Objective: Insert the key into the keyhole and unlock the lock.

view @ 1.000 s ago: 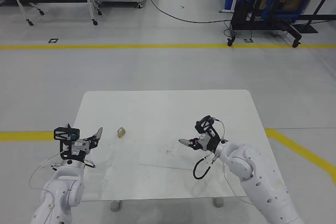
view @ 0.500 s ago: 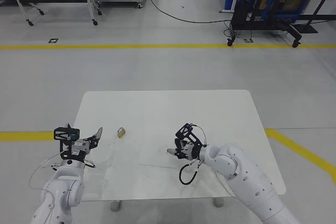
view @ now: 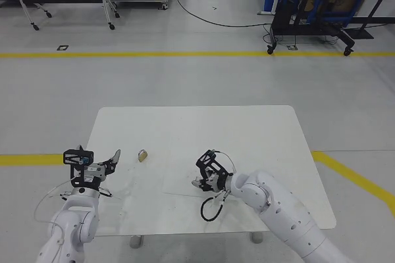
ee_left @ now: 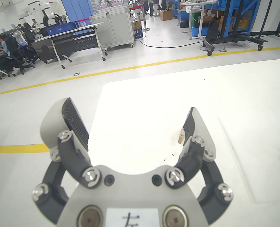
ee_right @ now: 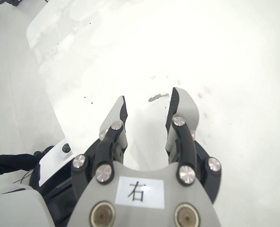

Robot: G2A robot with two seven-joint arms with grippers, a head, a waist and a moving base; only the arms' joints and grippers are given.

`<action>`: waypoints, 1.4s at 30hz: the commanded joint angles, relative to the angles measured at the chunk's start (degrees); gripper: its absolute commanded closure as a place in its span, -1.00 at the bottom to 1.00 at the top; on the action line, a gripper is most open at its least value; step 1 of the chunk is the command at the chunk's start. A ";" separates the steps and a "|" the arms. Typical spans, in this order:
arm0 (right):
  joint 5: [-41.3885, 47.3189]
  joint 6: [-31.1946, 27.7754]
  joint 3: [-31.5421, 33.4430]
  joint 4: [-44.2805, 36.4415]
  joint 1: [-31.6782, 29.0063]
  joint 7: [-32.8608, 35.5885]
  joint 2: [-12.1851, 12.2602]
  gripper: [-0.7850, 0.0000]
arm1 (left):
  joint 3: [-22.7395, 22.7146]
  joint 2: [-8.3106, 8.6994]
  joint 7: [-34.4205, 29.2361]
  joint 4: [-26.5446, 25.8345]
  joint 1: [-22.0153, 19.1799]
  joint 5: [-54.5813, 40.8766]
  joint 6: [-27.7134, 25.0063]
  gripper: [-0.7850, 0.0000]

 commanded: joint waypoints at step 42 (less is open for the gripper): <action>0.79 2.37 0.57 0.71 0.87 -3.13 -0.21 1.00 | 0.00 0.00 0.00 0.00 0.00 0.00 0.00 -1.00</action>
